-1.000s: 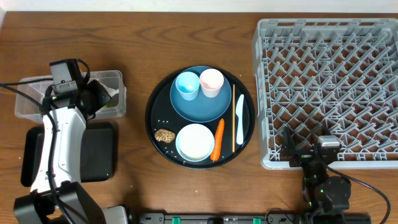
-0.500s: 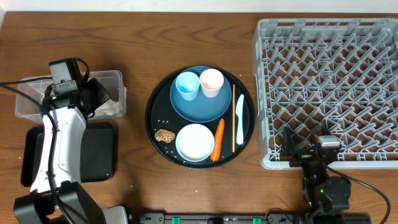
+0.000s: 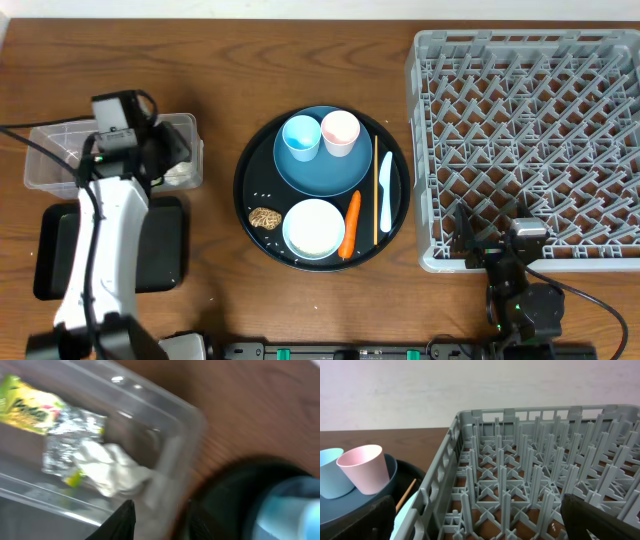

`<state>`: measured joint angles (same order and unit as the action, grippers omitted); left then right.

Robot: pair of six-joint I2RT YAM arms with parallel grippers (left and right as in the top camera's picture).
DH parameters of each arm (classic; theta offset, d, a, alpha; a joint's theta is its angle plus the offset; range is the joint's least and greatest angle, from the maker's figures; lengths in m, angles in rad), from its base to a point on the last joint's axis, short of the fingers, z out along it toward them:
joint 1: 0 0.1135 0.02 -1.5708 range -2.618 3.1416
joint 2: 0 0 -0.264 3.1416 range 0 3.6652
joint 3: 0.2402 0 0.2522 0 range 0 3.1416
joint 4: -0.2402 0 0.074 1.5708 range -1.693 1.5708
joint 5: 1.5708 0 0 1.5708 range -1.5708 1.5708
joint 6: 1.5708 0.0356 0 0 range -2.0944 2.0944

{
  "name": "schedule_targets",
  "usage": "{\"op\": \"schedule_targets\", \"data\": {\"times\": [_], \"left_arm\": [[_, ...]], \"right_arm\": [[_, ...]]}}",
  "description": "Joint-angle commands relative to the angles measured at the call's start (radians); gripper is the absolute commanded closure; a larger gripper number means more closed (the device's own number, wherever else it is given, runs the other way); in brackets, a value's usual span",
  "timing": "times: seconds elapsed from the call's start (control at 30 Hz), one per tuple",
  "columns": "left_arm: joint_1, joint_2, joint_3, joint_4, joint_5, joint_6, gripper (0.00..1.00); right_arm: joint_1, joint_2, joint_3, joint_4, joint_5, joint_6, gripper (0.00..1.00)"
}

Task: Sort waste into correct bins and load items into the dishwasher rack
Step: 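Carry the tissue left and drop it into the clear bin, then swing the left gripper right over the carrot beside the rice bowl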

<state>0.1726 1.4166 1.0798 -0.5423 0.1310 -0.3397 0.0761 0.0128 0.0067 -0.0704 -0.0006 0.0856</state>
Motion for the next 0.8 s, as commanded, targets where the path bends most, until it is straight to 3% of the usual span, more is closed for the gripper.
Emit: {"op": "schedule_targets", "data": {"times": [0.0, 0.43, 0.77], "left_arm": [[-0.063, -0.067, 0.022, -0.032, 0.018, 0.013, 0.64], [-0.36, -0.064, 0.018, -0.388, 0.018, 0.012, 0.65], [-0.592, -0.001, -0.031, -0.447, 0.019, -0.041, 0.64]], "right_arm": [[-0.017, 0.0, -0.001, -0.004, 0.008, -0.012, 0.01], [-0.017, 0.0, -0.001, -0.004, 0.008, -0.012, 0.01], [-0.017, 0.0, -0.001, -0.004, 0.008, -0.012, 0.01]]}}
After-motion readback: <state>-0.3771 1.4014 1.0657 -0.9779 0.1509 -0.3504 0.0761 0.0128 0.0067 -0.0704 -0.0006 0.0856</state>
